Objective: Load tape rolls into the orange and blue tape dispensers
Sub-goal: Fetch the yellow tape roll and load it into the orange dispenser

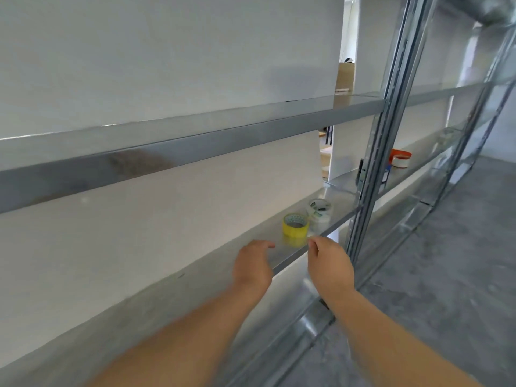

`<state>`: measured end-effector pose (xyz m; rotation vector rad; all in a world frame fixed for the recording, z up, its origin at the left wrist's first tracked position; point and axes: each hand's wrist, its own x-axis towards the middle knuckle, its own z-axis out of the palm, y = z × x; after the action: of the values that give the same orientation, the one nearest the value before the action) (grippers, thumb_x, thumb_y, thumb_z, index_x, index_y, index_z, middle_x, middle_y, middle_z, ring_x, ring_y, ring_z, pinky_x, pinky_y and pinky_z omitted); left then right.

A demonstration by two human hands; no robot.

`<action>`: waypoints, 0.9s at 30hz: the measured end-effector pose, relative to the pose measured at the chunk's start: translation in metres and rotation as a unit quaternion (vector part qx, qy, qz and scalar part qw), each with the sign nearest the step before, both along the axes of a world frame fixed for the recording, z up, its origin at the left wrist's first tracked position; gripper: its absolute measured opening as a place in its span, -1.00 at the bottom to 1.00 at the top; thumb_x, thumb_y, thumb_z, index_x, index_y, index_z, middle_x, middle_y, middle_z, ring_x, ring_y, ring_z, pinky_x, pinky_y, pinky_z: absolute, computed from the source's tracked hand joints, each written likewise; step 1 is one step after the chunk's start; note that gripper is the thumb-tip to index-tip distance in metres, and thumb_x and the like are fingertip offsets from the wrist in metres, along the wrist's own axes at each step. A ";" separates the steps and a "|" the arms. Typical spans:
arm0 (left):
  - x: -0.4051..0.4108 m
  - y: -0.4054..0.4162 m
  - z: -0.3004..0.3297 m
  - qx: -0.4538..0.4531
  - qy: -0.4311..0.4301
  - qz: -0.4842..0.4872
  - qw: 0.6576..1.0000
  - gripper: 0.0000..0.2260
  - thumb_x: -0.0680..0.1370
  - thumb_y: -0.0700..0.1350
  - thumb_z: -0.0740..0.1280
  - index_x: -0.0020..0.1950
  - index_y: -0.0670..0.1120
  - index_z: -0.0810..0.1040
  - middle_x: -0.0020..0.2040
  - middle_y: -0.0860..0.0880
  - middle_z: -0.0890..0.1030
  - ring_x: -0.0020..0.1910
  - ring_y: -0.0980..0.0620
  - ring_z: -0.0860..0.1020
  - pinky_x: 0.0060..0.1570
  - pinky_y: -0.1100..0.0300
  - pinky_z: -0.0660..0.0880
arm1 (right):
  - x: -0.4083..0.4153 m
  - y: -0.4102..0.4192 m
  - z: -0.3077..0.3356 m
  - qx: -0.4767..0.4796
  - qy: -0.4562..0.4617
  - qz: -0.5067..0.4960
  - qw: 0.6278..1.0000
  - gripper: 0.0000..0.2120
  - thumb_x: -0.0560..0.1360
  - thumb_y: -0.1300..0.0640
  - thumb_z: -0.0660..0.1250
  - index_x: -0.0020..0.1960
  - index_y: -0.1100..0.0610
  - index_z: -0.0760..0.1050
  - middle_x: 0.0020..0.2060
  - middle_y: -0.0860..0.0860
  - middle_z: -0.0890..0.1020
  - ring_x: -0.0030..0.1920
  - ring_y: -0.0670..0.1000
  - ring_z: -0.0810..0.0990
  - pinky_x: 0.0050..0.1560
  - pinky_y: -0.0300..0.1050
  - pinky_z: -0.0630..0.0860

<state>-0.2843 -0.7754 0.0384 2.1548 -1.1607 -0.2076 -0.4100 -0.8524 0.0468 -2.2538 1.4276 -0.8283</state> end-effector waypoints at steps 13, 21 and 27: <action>0.051 -0.170 -0.020 0.052 0.018 0.017 0.998 -0.60 0.57 -0.32 0.16 0.34 -0.01 0.50 0.38 0.01 0.47 0.34 0.02 0.45 0.29 0.23 0.34 | 0.068 -0.184 -0.033 0.084 0.124 0.089 0.985 -0.62 0.54 0.22 0.12 0.33 0.08 0.43 0.22 0.09 0.52 0.24 0.12 0.43 0.20 0.04 0.49; 0.079 -0.232 -0.035 0.138 0.085 0.063 0.985 -0.65 0.61 -0.22 0.20 0.39 -0.04 0.43 0.42 -0.05 0.41 0.39 -0.01 0.39 0.33 0.23 0.28 | 0.105 -0.245 -0.059 0.049 0.273 0.232 0.932 -0.67 0.48 0.14 0.17 0.19 0.06 0.54 0.16 0.01 0.60 0.26 0.10 0.40 0.17 -0.04 0.45; 0.084 -0.240 -0.045 0.168 0.111 0.107 0.974 -0.65 0.61 -0.16 0.20 0.41 -0.07 0.39 0.42 -0.09 0.40 0.41 -0.05 0.37 0.37 0.19 0.26 | 0.117 -0.255 -0.052 -0.035 0.318 0.318 0.892 -0.70 0.56 0.04 0.10 0.05 0.05 0.59 0.02 0.05 0.65 0.15 0.10 0.51 0.20 -0.06 0.33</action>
<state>-0.2007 -1.0155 -0.0067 2.4553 -0.8016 -0.5680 -0.2933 -1.1072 -0.0055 -2.9316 0.7303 0.0903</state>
